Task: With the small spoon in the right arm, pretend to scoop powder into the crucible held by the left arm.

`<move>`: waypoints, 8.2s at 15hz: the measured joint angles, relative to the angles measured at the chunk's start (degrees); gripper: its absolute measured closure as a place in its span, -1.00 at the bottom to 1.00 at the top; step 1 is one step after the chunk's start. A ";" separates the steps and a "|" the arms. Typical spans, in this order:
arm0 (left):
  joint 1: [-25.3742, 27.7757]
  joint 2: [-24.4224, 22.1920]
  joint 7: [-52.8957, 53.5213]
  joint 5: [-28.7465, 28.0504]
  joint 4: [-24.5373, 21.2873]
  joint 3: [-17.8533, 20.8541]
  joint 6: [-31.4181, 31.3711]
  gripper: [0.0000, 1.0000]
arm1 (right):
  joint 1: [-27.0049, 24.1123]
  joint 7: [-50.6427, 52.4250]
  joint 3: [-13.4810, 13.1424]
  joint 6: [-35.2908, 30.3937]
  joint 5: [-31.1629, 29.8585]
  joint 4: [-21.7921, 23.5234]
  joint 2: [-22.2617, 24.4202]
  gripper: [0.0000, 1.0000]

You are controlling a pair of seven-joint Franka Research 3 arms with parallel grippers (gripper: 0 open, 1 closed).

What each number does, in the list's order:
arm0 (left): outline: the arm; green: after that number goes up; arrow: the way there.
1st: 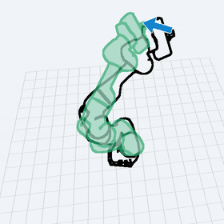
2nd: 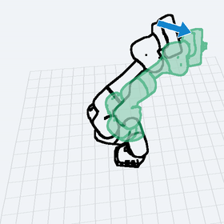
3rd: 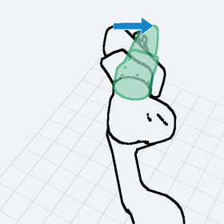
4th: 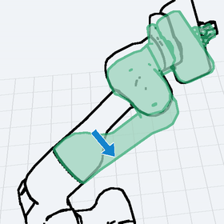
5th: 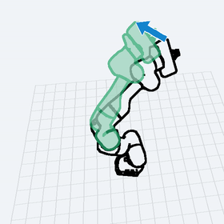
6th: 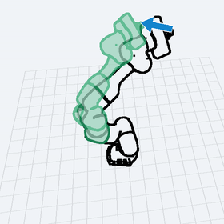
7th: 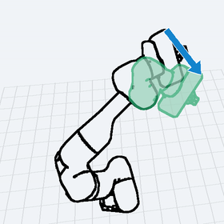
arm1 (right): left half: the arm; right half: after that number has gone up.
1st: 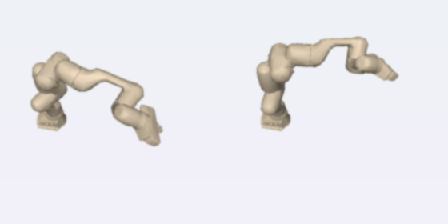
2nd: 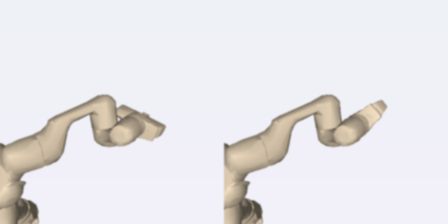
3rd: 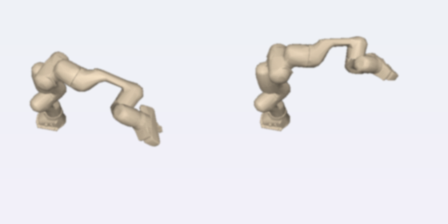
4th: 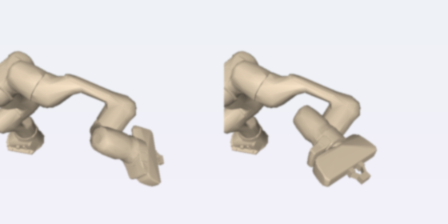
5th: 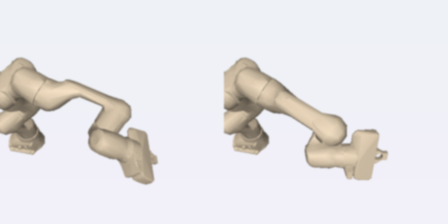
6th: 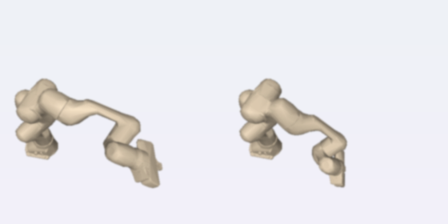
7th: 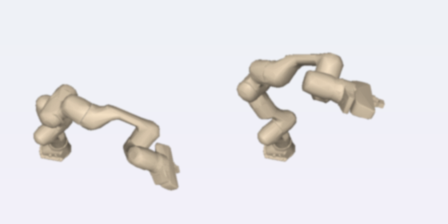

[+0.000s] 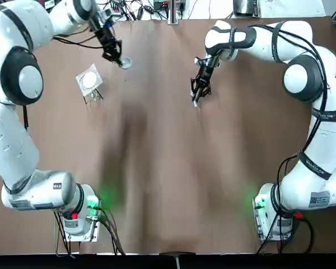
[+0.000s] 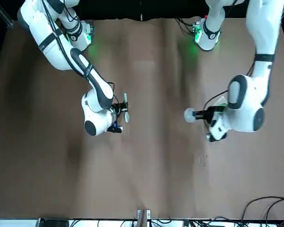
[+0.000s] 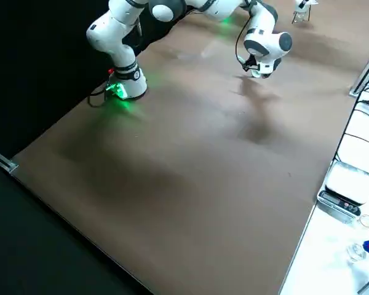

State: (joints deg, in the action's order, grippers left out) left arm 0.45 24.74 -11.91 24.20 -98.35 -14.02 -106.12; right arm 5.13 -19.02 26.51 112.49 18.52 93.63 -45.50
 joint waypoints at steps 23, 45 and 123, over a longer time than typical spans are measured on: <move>-23.39 7.67 -20.68 5.75 2.16 0.01 -30.47 0.89 | 7.54 -14.54 4.20 0.47 -5.34 -6.84 14.34 0.60; -23.44 7.90 -22.63 5.75 3.81 0.25 -30.51 0.89 | 3.74 -16.50 2.45 2.58 23.16 -7.67 7.28 0.60; 6.54 -22.30 -2.01 -26.18 9.29 -5.59 12.12 -1.00 | -16.27 39.68 -5.98 -38.21 -30.62 -18.20 15.41 -0.75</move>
State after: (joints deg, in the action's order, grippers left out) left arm 6.98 2.44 -13.92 -1.98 -89.07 -19.61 -94.00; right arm -11.14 20.66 20.54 74.28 -12.10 75.43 -30.09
